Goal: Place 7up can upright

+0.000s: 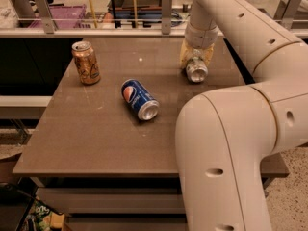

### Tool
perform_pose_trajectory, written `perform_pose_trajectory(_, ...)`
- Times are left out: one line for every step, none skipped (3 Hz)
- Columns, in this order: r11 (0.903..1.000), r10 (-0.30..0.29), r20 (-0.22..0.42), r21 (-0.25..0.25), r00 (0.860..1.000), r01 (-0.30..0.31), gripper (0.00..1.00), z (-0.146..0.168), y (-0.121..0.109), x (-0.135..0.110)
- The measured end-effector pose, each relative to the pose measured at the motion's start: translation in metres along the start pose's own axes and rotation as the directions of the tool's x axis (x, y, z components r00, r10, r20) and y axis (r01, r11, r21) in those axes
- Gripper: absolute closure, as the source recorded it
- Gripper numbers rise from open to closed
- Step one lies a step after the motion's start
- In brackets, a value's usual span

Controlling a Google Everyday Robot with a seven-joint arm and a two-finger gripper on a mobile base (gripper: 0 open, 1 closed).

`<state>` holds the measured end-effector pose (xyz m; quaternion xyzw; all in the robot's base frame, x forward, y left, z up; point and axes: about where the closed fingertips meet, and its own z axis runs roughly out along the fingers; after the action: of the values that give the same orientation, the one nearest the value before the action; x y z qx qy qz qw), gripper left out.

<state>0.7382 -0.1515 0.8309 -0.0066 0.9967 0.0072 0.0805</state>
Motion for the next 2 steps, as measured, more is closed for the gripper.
perform_pose_trajectory(0.9999, 0.002, 0.02, -0.012, 1.0, -0.002, 1.0, 0.0, -0.001, -0.003)
perform_pose_trajectory(0.9996, 0.014, 0.08, -0.027, 0.997, -0.012, 1.0, -0.015, -0.009, -0.007)
